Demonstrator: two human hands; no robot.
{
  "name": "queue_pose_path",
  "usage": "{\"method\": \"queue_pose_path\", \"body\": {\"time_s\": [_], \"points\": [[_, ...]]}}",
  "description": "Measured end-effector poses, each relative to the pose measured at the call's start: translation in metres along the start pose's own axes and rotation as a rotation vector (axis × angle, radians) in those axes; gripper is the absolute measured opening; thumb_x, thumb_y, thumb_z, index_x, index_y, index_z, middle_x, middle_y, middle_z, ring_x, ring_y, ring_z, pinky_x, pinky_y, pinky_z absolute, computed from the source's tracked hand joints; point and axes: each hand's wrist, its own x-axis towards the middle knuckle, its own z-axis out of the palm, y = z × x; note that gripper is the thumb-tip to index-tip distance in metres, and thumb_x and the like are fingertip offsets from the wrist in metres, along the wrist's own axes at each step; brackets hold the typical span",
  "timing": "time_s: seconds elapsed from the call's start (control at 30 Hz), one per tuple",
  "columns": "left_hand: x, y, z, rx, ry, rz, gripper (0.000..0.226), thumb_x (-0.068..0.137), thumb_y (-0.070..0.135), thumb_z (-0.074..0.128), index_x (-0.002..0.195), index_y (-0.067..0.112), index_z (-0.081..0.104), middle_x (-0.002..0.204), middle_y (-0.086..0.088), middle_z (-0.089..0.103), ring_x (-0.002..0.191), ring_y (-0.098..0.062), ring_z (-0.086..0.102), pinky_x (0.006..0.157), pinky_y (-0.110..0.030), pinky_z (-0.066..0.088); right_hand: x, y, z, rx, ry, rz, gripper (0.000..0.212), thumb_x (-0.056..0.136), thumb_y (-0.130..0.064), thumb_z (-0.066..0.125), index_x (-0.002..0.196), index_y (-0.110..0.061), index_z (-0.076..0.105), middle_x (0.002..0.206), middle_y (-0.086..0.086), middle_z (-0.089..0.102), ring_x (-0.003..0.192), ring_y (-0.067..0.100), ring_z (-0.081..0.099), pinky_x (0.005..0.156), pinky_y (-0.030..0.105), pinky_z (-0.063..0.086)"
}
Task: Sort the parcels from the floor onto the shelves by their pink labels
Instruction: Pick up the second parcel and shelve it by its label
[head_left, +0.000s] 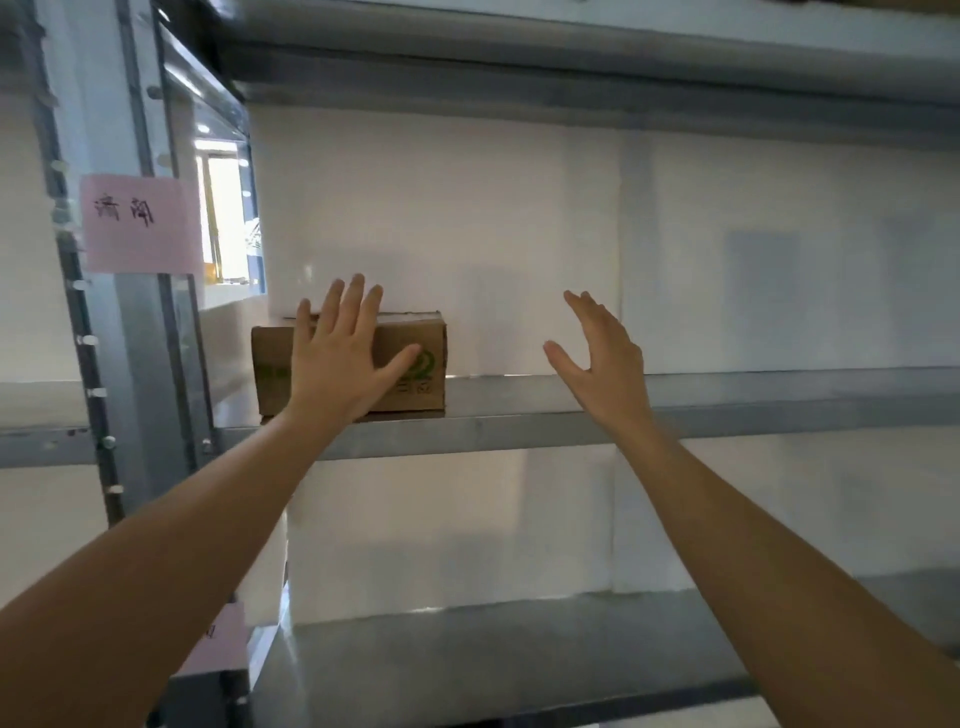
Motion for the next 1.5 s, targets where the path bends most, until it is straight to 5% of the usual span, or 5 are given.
{"method": "queue_pose_path", "body": {"time_s": [0.87, 1.5], "points": [[-0.055, 0.468, 0.015, -0.737, -0.134, 0.642, 0.084, 0.081, 0.066, 0.026, 0.146, 0.013, 0.021, 0.156, -0.009, 0.018, 0.143, -0.025, 0.013, 0.114, -0.048, 0.005, -0.25, 0.134, -0.402, -0.872, 0.306, 0.563, 0.06, 0.09, -0.043, 0.051, 0.144, -0.029, 0.029, 0.154, 0.001, 0.029, 0.142, 0.02, 0.025, 0.112, 0.045, 0.021], [-0.129, 0.812, -0.04, -1.181, -0.2, 0.845, 0.09, 0.073, 0.07, 0.017, 0.144, 0.015, 0.029, 0.154, -0.01, 0.025, 0.142, -0.027, 0.018, 0.113, -0.05, 0.01, -0.363, 0.218, -0.627, -1.264, 0.288, 0.857, 0.068, 0.087, -0.045, 0.053, 0.146, -0.029, 0.022, 0.157, 0.001, 0.02, 0.143, 0.023, 0.02, 0.114, 0.045, 0.014]]}}
